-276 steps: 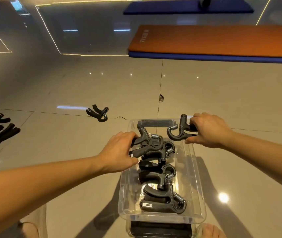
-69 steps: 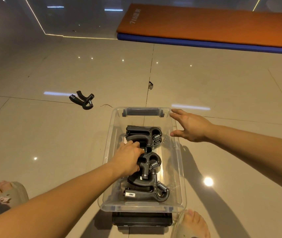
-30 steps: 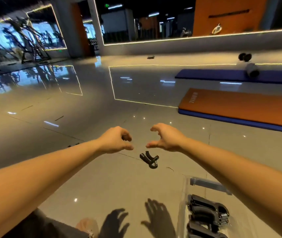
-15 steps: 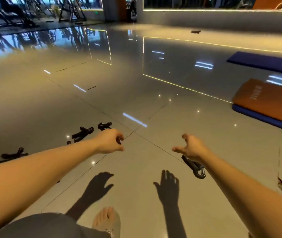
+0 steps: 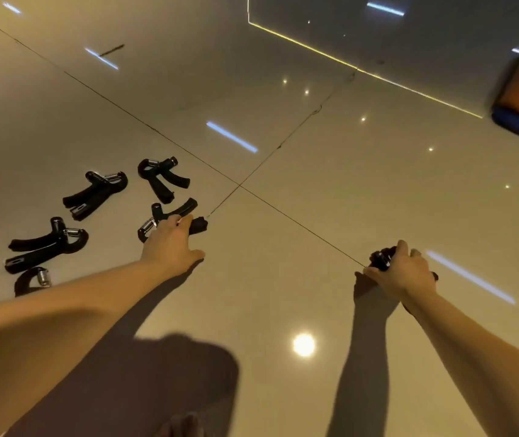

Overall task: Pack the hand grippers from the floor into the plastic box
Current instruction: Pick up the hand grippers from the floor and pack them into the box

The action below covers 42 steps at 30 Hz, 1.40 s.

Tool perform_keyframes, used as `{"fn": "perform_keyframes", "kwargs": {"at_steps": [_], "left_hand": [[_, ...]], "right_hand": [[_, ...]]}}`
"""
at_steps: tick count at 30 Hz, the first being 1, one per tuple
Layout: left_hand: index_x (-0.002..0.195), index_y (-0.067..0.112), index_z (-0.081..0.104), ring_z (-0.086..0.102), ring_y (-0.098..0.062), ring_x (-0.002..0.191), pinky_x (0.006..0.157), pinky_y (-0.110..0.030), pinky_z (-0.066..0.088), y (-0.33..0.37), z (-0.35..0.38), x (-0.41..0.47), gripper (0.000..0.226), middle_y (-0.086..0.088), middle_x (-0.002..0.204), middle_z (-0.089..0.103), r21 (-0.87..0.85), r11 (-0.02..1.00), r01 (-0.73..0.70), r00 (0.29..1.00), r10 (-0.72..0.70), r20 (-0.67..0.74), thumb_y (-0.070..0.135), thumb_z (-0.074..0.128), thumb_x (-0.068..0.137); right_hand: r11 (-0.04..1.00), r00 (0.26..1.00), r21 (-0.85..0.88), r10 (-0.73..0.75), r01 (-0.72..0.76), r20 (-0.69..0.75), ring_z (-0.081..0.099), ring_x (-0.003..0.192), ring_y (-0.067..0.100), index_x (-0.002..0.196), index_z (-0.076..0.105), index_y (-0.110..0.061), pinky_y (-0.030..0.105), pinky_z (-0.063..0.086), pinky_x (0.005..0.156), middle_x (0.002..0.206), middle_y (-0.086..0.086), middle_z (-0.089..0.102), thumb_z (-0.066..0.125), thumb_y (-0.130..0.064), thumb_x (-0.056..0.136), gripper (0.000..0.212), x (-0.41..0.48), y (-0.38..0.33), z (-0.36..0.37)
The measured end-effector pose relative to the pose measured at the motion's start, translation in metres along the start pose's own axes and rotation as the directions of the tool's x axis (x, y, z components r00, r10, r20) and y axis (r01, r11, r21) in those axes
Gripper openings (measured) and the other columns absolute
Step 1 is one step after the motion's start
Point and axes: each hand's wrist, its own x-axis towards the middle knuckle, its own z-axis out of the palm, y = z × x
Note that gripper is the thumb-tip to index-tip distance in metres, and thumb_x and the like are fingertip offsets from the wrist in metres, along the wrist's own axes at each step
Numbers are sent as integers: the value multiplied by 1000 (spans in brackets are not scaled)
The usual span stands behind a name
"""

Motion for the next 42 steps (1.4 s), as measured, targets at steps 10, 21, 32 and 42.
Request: {"fn": "perform_keyframes", "kwargs": {"at_steps": [10,21,32,42], "left_hand": [[158,5,22,21,-36,150,122,-50,24,-6,32,49,102,-19,163,25,55,998,2,995,3,-102,64,65,87],[152,24,37,29,-21,138,114,-40,35,40,47,-31,89,1,145,36,-86,958,-274,961,276,8,74,58,82],[117,22,59,46,-24,117,104,-40,36,24,68,-86,61,1,118,51,-200,978,56,961,-107,-255,57,81,73],[130,14,49,41,-31,126,100,-48,39,34,72,-91,79,-8,127,46,-306,824,478,873,-484,60,57,78,70]], "right_hand": [[994,967,-81,-95,78,-237,58,98,44,118,54,-3,49,48,78,108,22,62,76,-36,85,52,9,-22,47],[736,734,-10,-673,677,88,53,123,16,124,58,-23,43,22,121,120,-8,62,65,-20,67,58,-64,-66,58],[915,876,-142,-404,379,-263,55,99,28,106,63,-15,42,47,83,107,6,58,79,-38,80,38,-98,-30,72],[997,982,6,73,-73,-172,51,107,36,116,55,-4,43,44,74,112,15,53,78,-47,80,61,-100,-19,79]]}}
